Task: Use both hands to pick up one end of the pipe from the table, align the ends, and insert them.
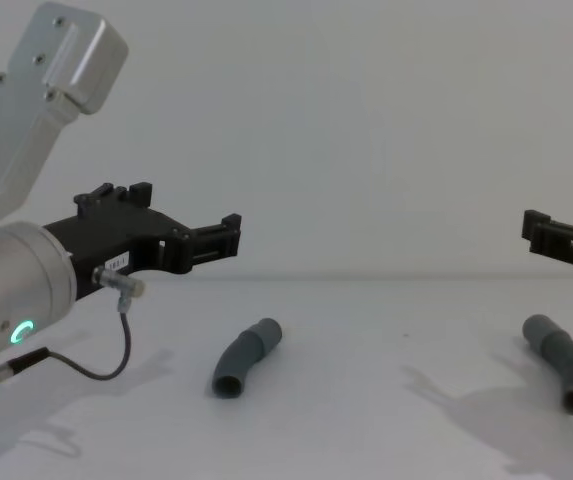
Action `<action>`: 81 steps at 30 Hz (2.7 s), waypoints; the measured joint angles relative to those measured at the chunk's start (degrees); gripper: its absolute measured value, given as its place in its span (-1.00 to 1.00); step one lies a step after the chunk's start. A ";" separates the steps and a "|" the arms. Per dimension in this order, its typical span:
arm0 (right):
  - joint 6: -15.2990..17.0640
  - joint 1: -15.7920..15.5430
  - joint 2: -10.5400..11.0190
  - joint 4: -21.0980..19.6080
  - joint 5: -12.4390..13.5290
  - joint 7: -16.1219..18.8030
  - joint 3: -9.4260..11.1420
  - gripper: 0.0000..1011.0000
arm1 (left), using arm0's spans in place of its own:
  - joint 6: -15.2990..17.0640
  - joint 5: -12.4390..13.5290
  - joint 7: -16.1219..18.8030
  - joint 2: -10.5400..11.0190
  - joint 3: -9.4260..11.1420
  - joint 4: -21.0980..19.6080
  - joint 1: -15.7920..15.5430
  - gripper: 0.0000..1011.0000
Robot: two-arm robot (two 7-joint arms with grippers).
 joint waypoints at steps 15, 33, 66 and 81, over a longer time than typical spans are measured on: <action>0.00 0.00 0.00 0.00 0.00 0.00 0.00 0.98 | 0.00 0.00 0.00 0.00 0.00 0.00 0.00 0.98; 0.00 0.00 0.00 0.00 0.00 0.00 0.00 0.98 | 0.00 0.00 0.00 0.00 0.00 0.00 0.00 0.98; 0.00 0.00 0.00 0.00 0.00 0.00 0.00 0.98 | 0.00 0.00 0.00 0.00 0.00 0.00 0.00 0.98; 0.00 0.00 0.00 0.00 0.00 0.00 0.00 0.98 | 0.00 0.00 0.00 0.00 0.00 0.00 0.00 0.98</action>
